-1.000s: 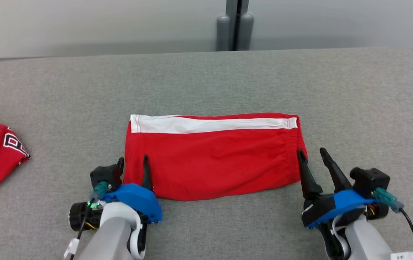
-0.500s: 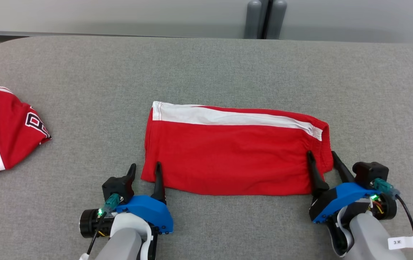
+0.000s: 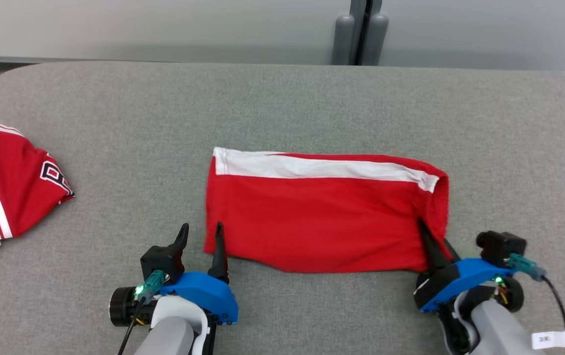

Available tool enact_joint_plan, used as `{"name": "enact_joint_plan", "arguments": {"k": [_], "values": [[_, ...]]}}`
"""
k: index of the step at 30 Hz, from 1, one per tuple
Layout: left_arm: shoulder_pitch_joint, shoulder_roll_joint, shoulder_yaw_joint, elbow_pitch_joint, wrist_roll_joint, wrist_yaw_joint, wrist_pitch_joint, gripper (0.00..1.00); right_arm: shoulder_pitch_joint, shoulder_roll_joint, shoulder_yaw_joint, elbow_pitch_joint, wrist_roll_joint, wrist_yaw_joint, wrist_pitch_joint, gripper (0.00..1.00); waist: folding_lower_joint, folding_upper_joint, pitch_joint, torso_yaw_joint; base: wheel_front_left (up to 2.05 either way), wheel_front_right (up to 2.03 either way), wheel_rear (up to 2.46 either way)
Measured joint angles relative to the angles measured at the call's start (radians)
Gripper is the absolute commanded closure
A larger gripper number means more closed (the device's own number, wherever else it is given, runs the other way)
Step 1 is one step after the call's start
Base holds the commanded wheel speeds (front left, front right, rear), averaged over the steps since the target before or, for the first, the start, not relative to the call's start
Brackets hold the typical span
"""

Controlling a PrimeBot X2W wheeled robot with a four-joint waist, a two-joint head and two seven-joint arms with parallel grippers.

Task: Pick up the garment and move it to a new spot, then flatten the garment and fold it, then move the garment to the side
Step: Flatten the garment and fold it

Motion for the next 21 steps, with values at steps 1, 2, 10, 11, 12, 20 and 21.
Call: {"name": "enact_joint_plan", "arguments": {"k": [1,2,10,11,12,20,21], "values": [[0.003,0.000,0.004,0.000,0.001,-0.004,0.000,0.00,0.003,-0.006,-0.012,-0.007,0.003,0.000,0.001,1.00,0.0000,0.0001,-0.006,-0.001,0.00,0.00,0.00],[0.007,0.000,0.007,-0.001,0.004,-0.004,0.000,0.00,0.007,-0.014,-0.024,-0.018,0.012,0.000,0.001,1.00,0.0000,0.0000,-0.013,-0.003,0.00,0.00,0.00],[0.047,-0.001,0.001,-0.005,-0.001,-0.014,0.000,0.00,0.009,-0.053,0.052,-0.120,0.003,0.000,0.001,1.00,0.0000,0.0000,-0.048,0.003,0.00,0.00,0.00],[0.049,0.000,-0.007,-0.005,-0.008,-0.014,0.000,0.00,0.002,-0.050,0.074,-0.129,0.008,0.000,0.001,1.00,0.0000,0.0000,-0.051,0.012,0.00,0.00,0.00],[0.052,0.000,-0.019,-0.006,-0.012,-0.014,0.000,0.00,-0.007,-0.046,0.099,-0.136,0.011,0.000,0.001,1.00,0.0000,0.0000,-0.056,0.024,0.00,0.00,0.00],[0.068,0.000,-0.112,-0.008,-0.047,-0.014,0.000,0.00,-0.072,-0.020,0.219,-0.075,0.023,0.000,0.001,1.00,-0.0001,-0.0001,-0.088,0.173,0.00,0.00,0.00],[0.072,0.000,-0.119,-0.010,-0.053,-0.014,0.000,0.00,-0.083,-0.018,0.223,-0.053,0.008,0.000,0.001,1.00,-0.0002,0.0000,-0.089,0.194,0.00,0.00,0.00]]}}
